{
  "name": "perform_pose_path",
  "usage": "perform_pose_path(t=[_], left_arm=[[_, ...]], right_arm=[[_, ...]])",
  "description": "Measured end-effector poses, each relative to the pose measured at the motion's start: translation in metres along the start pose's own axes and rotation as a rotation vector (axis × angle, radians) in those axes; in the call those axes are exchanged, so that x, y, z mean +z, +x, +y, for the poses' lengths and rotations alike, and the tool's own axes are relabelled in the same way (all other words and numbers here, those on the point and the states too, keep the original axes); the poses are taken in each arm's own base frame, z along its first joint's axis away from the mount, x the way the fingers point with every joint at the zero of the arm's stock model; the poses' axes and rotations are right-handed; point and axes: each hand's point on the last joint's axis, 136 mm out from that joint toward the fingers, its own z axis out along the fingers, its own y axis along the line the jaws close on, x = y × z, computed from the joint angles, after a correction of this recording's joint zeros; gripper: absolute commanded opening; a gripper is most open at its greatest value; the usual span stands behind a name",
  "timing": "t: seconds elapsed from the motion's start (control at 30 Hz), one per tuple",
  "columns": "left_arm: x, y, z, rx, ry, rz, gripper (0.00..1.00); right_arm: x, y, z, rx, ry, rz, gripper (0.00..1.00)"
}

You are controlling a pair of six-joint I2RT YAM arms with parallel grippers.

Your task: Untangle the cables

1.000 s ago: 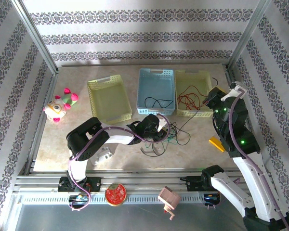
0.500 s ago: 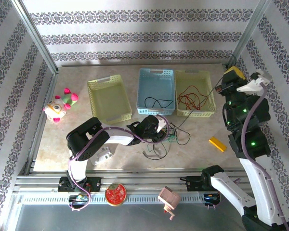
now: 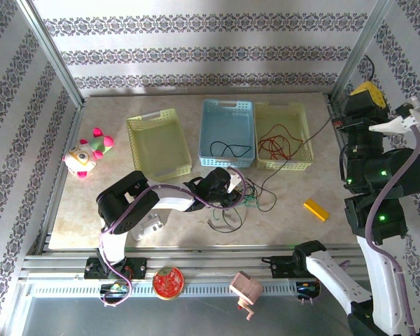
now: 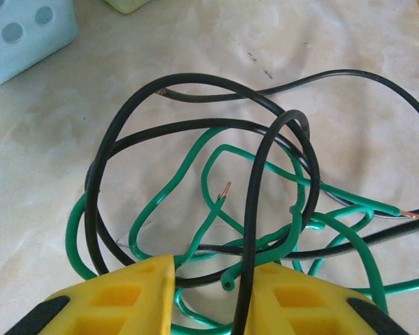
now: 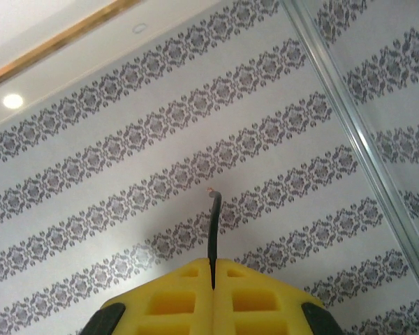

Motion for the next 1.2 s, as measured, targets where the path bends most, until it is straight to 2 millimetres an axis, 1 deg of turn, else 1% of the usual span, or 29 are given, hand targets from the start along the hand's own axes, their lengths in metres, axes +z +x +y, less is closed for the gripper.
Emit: perform_pose_path(t=[0.23,0.37,0.5,0.63,0.73,0.87,0.9,1.0,1.1,1.2], left_arm=[[0.0,0.003,0.001,-0.001,-0.001,0.006,0.3],[0.0,0.003,0.0,-0.001,-0.001,0.005,0.3],[0.0,0.003,0.001,0.0,-0.001,0.006,0.3],[0.0,0.003,0.001,0.0,-0.001,0.006,0.3],[0.0,0.003,0.001,0.0,-0.003,0.006,0.31],[0.0,0.004,0.001,0.003,-0.005,0.008,0.31],[0.0,0.005,0.001,0.003,-0.006,0.009,0.31],[0.0,0.005,0.002,0.003,-0.008,0.009,0.31],[0.0,0.005,0.002,0.003,-0.008,0.009,0.31],[0.0,0.005,0.002,0.003,-0.009,0.01,0.31]], right_arm=[[-0.003,-0.026,0.012,-0.006,-0.043,-0.065,0.0],[0.003,-0.032,0.019,-0.005,-0.068,-0.078,0.0],[0.023,-0.028,0.033,-0.006,-0.112,-0.063,0.0],[0.055,-0.013,0.047,0.002,-0.16,-0.019,0.0],[0.084,0.007,0.055,0.019,-0.188,0.027,0.0],[0.121,0.042,0.062,0.033,-0.216,0.104,0.0],[0.127,0.051,0.062,0.034,-0.22,0.121,0.0],[0.144,0.085,0.06,0.039,-0.221,0.191,0.0],[0.152,0.127,0.05,0.06,-0.209,0.276,0.0],[0.15,0.189,0.031,0.088,-0.173,0.406,0.0]])
